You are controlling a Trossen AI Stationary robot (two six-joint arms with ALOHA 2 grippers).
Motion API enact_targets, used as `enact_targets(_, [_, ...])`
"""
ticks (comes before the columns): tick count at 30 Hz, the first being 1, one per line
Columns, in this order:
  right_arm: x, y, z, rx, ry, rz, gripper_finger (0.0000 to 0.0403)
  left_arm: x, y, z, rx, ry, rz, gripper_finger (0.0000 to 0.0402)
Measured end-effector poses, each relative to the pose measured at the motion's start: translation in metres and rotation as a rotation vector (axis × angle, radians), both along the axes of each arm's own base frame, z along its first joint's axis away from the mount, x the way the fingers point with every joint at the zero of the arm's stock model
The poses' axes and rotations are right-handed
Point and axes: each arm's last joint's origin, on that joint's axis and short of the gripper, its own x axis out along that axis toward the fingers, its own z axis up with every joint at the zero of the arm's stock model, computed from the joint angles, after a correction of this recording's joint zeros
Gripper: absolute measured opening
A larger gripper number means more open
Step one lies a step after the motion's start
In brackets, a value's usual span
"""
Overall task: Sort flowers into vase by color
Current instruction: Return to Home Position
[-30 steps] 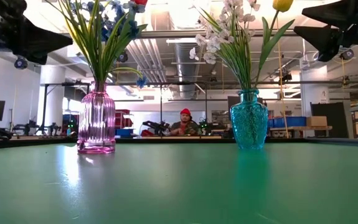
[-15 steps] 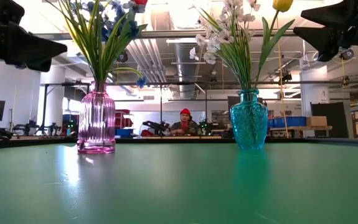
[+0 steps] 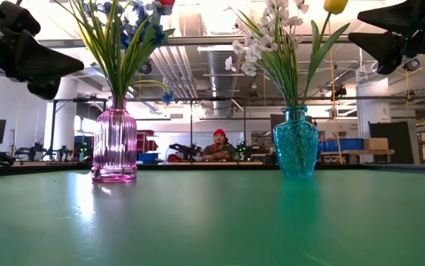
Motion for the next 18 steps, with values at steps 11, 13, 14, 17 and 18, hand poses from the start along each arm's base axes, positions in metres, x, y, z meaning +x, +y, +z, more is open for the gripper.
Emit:
enact_targets(11, [0.0000,0.0000,0.0000,0.000,0.000,0.000,0.0249,0.0022,-0.0011,-0.0025,0.014,0.030,0.000,0.0000])
enact_targets(13, [0.0000,0.0000,0.0000,0.000,0.000,0.000,0.0249,0.0025,-0.0013,-0.0030,0.016,0.035,0.000,0.0000])
enact_targets(14, [0.0000,0.0000,0.0000,0.000,0.000,0.000,0.0249,0.0028,-0.0014,-0.0033,0.018,0.038,0.000,0.0000])
enact_targets(17, [0.0000,0.0000,0.0000,0.000,0.000,0.000,0.0249,0.0032,-0.0016,-0.0039,0.021,0.045,0.000,0.0000])
enact_targets(18, [0.0000,0.0000,0.0000,0.000,0.000,0.000,0.0249,0.0034,-0.0017,-0.0042,0.023,0.048,0.000,0.0000])
